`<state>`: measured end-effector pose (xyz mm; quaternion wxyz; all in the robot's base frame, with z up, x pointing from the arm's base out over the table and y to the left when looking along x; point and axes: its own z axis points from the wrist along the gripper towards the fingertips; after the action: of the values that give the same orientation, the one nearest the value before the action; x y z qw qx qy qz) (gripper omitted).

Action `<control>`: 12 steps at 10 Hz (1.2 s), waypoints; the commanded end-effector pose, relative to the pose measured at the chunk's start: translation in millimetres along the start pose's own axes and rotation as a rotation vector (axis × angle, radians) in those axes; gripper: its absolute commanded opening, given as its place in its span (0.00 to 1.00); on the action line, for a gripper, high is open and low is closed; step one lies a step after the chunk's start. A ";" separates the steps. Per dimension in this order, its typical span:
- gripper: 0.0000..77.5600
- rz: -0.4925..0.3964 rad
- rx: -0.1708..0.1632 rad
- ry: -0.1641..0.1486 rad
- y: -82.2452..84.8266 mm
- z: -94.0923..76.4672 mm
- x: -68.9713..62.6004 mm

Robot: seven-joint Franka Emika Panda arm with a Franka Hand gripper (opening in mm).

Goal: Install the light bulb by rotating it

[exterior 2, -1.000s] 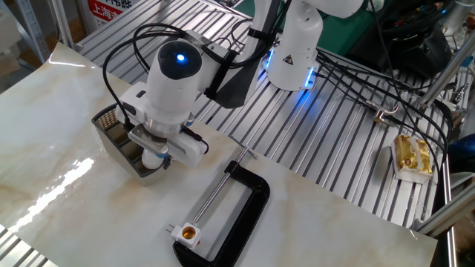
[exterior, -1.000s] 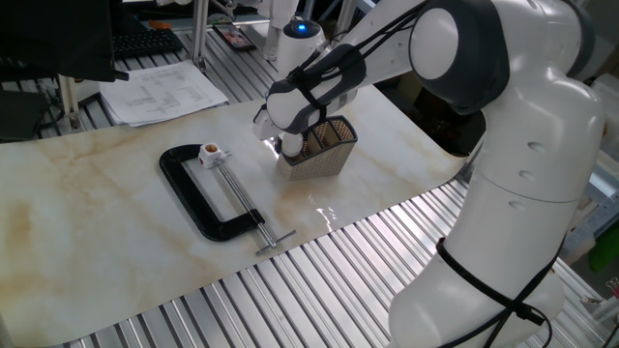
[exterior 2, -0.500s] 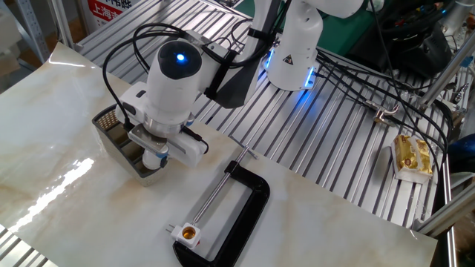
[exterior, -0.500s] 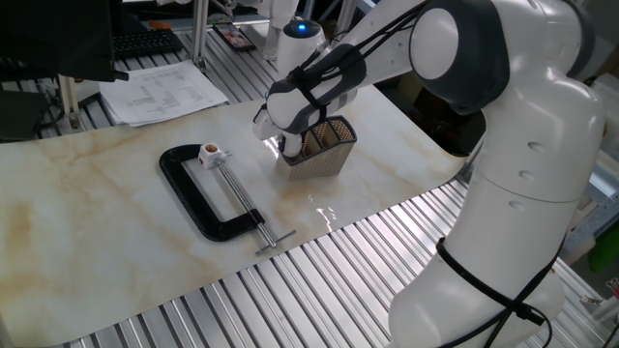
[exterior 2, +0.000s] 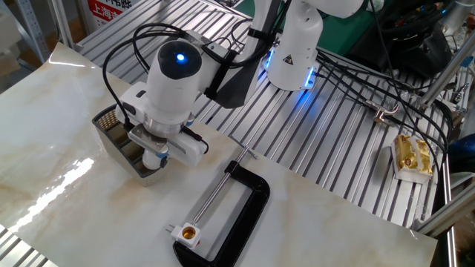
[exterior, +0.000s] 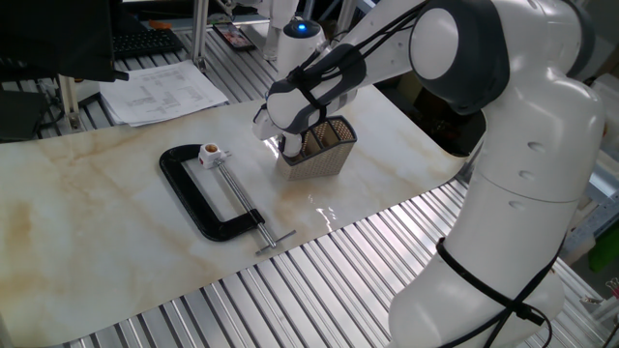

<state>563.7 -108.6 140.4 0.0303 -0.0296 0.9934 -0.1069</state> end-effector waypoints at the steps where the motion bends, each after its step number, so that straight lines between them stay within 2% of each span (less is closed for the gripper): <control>1: 0.01 0.022 0.011 0.034 -6.4 -36.7 -12.6; 8: 0.01 0.042 -0.003 0.057 -5.5 -55.8 -14.9; 10: 0.01 0.102 -0.012 0.082 22.6 -75.8 -25.1; 11: 0.01 0.133 -0.045 0.101 35.8 -87.6 -32.3; 12: 0.01 0.173 -0.105 0.118 46.7 -98.8 -40.7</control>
<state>580.1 -74.4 205.4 -0.0043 0.0169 0.9951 -0.0969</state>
